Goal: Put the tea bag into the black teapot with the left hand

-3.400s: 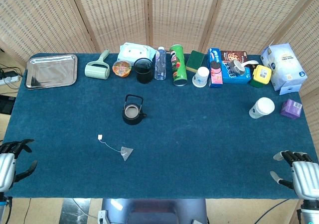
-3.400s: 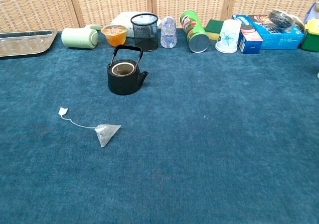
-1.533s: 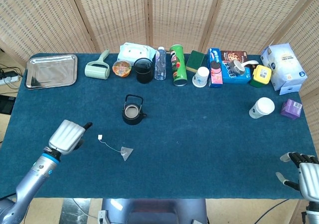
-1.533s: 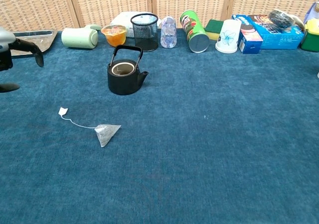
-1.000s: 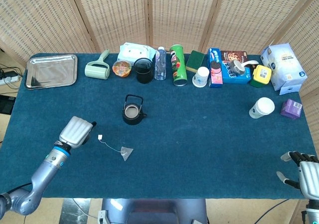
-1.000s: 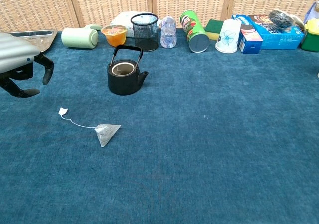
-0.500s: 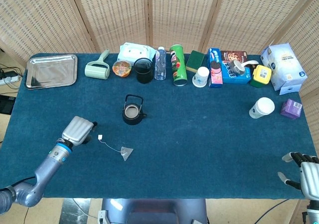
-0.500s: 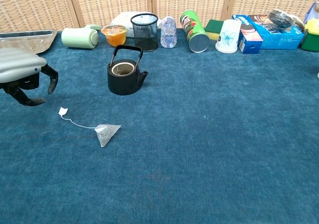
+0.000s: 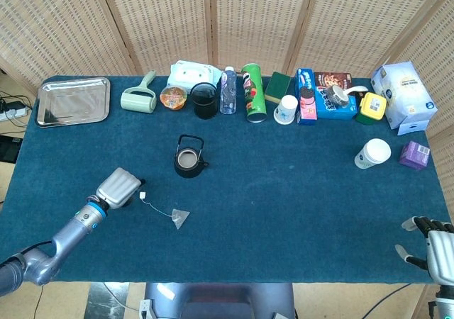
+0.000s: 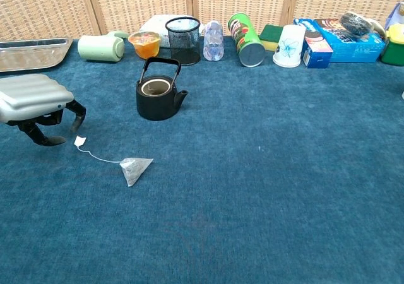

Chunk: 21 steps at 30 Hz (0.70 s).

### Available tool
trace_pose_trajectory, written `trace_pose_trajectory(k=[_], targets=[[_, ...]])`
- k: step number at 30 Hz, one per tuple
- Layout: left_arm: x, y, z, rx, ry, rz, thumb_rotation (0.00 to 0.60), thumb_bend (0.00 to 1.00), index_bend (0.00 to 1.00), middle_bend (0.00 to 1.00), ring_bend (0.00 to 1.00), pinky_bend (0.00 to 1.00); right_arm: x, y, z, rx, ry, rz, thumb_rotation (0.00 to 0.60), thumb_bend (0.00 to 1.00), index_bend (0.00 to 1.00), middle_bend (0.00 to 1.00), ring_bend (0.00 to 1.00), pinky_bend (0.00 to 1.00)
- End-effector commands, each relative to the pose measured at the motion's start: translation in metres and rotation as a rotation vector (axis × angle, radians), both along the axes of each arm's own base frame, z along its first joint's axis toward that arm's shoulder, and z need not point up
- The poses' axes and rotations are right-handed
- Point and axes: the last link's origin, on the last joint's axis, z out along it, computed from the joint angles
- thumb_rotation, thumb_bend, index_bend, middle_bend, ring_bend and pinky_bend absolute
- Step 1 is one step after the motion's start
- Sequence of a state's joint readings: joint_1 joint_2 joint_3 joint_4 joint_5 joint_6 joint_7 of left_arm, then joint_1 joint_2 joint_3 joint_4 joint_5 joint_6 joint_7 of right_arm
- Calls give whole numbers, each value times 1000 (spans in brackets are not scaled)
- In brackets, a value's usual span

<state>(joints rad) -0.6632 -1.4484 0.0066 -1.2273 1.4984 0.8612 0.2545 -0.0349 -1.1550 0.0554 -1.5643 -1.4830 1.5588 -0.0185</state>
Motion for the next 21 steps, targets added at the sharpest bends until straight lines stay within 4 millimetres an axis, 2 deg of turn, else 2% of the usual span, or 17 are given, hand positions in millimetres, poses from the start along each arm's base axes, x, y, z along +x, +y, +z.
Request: trace_pose_trajectory(k=[1, 21], targets=[[0, 1, -4, -8, -3, -8, 600, 362, 496, 1000, 994, 913, 0, 0, 0, 0, 1, -2, 600, 211, 443, 467, 450, 363], [6, 9, -17, -23, -13, -30, 600, 361, 496, 1000, 994, 914, -1, 2, -1, -5, 0, -22, 600, 210, 443, 467, 451, 363]])
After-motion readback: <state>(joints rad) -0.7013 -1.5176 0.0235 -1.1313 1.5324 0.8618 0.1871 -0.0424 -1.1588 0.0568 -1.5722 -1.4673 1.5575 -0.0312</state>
